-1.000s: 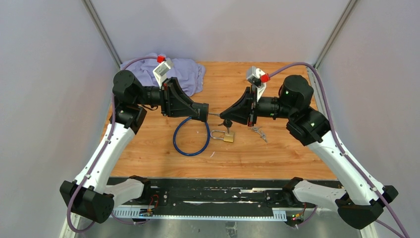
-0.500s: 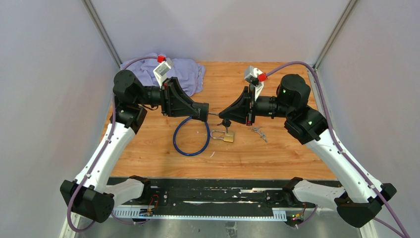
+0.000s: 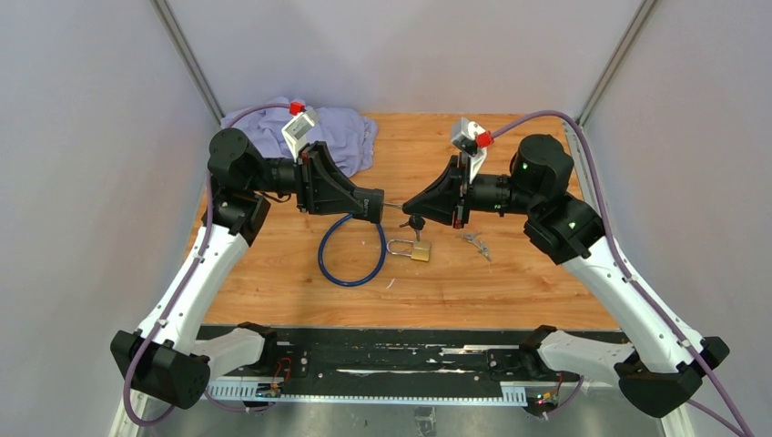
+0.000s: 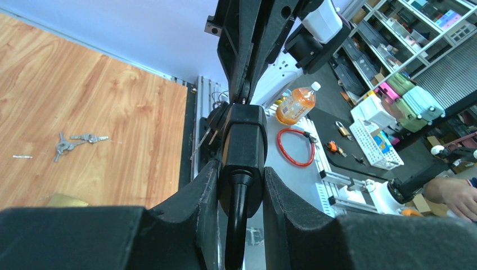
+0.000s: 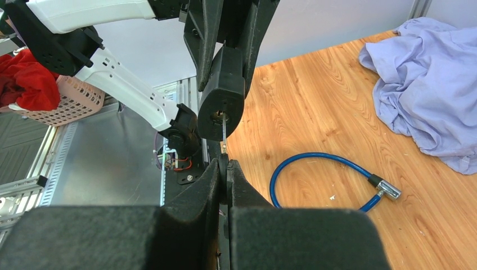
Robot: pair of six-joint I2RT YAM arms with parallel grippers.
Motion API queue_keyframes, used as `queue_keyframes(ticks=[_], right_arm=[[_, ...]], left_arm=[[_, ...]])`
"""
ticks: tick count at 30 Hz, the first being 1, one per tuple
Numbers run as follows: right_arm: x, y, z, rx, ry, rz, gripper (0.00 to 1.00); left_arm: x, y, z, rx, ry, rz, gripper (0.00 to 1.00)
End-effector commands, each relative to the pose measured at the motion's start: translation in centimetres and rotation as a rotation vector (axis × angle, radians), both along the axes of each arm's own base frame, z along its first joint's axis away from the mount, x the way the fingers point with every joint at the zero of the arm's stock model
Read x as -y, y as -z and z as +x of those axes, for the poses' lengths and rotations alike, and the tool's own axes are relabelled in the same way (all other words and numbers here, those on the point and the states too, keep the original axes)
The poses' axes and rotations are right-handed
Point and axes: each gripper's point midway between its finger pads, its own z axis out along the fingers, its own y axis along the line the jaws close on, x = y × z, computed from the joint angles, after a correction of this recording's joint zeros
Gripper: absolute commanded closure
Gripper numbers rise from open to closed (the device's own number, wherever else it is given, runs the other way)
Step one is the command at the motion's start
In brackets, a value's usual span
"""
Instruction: Unlock with the key
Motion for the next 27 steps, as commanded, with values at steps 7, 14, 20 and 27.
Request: queue_keyframes(ticks=[7,14,20,27], right_arm=[[-0.7,-1.3,-0.5,0.033,-0.038,0.025,0.99],[-0.9,-1.3,-0.5,0.032,-0.045,0.025,0.99],[-1.1,-1.2,-0.6,0.027,-0.054,0.021,0.99],[-1.5,-0.8,-0.6,0.014,-0.061,0.014,0.99]], left_arm=[[0.0,-1.3,-0.5,0.067,-0.002,-0.026,1.00],[0.1,-1.2,-0.2,0.059,-0.006,-0.025,0.99],[0.1,-1.1,-0.1,0.055,-0.008,-0.025,1.00],[0.1,-1.1,0.1,0.056,-0.008,-0.025,1.00]])
